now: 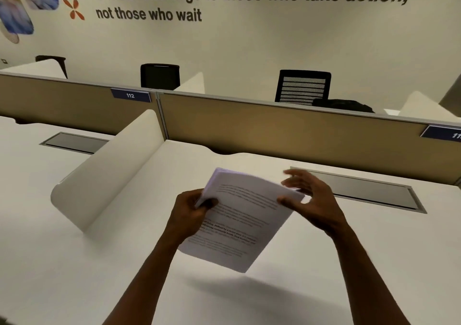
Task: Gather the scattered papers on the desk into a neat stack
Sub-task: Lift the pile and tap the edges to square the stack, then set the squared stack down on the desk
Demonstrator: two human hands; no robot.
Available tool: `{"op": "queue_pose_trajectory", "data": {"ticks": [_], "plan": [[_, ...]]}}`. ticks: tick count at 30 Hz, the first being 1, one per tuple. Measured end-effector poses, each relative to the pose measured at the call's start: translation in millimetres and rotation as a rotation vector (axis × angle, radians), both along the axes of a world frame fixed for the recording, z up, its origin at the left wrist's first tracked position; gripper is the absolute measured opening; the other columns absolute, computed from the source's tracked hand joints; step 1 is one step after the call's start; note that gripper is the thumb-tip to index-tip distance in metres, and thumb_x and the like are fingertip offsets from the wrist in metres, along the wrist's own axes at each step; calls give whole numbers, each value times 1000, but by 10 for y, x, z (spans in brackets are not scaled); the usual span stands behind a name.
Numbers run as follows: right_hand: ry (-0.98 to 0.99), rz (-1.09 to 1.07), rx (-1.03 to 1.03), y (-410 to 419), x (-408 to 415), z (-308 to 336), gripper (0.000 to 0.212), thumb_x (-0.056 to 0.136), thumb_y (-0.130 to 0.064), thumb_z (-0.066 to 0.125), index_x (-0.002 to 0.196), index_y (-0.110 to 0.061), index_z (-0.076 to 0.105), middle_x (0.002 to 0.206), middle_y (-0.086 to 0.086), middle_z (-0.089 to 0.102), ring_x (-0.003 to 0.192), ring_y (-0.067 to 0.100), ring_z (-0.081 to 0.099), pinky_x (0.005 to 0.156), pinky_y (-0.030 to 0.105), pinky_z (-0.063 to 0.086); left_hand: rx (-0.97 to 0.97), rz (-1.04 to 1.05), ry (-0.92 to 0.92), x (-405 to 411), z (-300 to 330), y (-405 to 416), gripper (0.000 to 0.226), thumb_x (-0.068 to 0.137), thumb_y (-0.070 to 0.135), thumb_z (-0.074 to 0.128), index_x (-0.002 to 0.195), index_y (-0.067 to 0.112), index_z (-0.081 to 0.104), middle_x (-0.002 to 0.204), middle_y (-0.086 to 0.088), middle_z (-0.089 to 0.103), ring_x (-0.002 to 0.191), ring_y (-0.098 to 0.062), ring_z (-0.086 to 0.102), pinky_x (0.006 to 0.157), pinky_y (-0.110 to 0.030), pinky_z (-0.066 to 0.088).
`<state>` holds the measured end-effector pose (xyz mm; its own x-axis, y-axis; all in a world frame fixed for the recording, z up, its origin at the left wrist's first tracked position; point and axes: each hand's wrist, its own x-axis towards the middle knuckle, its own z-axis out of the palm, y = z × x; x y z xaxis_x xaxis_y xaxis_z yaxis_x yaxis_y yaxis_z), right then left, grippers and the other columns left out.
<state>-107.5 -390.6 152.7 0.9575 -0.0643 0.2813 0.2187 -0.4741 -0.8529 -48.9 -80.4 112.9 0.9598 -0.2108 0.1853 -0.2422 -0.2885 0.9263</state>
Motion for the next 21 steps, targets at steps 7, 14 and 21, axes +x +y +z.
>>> {"op": "queue_pose_trajectory", "data": {"ticks": [7, 14, 21], "plan": [[243, 161, 451, 350, -101, -732, 51, 75, -26, 85, 121, -24, 64, 121, 4, 71, 111, 29, 68, 89, 44, 59, -355, 4, 195, -73, -261, -92, 15, 90, 19, 68, 103, 14, 75, 103, -9, 78, 88, -25, 75, 70, -27, 60], [309, -81, 514, 612, -219, -1333, 33, 82, -12, 78, 111, -24, 69, 108, 0, 75, 101, 25, 71, 82, 40, 62, -292, 22, 339, -250, -709, -147, 28, 92, 22, 66, 119, 15, 67, 112, -7, 76, 101, -26, 73, 77, -32, 61], [306, -165, 412, 685, -228, -1519, 37, 92, -23, 67, 121, -42, 56, 113, -19, 68, 103, 1, 65, 72, 15, 57, -154, 79, 352, -302, -891, -180, 29, 97, 24, 62, 125, 20, 61, 115, 0, 74, 105, -21, 71, 88, -40, 61]]}}
